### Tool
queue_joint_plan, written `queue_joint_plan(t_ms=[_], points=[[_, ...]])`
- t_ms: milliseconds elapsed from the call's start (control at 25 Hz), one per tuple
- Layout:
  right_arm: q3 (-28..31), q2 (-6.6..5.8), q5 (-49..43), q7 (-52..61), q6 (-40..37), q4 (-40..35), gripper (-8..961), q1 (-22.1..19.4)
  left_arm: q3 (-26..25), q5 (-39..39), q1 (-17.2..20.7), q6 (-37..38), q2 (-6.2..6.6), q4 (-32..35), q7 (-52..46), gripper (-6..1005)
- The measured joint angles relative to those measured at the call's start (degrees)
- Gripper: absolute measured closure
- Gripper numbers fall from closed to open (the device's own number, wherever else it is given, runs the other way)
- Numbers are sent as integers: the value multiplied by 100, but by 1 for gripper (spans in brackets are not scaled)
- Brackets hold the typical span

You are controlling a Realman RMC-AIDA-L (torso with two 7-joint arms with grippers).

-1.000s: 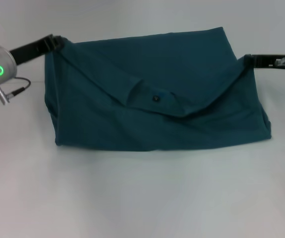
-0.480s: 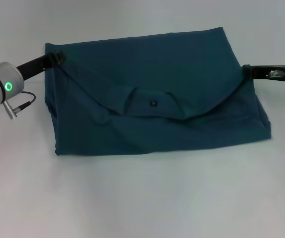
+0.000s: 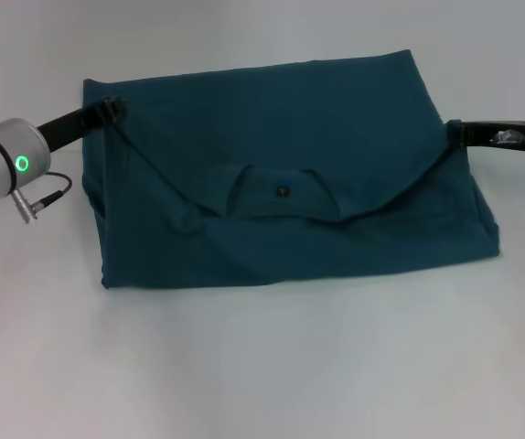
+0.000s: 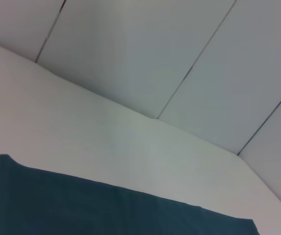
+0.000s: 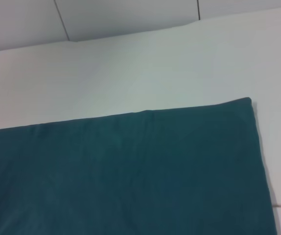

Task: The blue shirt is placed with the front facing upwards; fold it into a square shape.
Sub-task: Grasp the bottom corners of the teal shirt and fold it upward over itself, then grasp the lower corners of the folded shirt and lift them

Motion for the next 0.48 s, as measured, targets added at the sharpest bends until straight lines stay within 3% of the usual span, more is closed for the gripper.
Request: queue_joint_plan(t_ms=[240, 480], points=[[0, 19, 0, 5, -179, -56, 922, -81, 8, 4, 94, 161, -101, 130, 137, 845], [16, 102, 7, -21, -290, -265, 760, -148, 8, 31, 143, 240, -110, 198, 142, 742]])
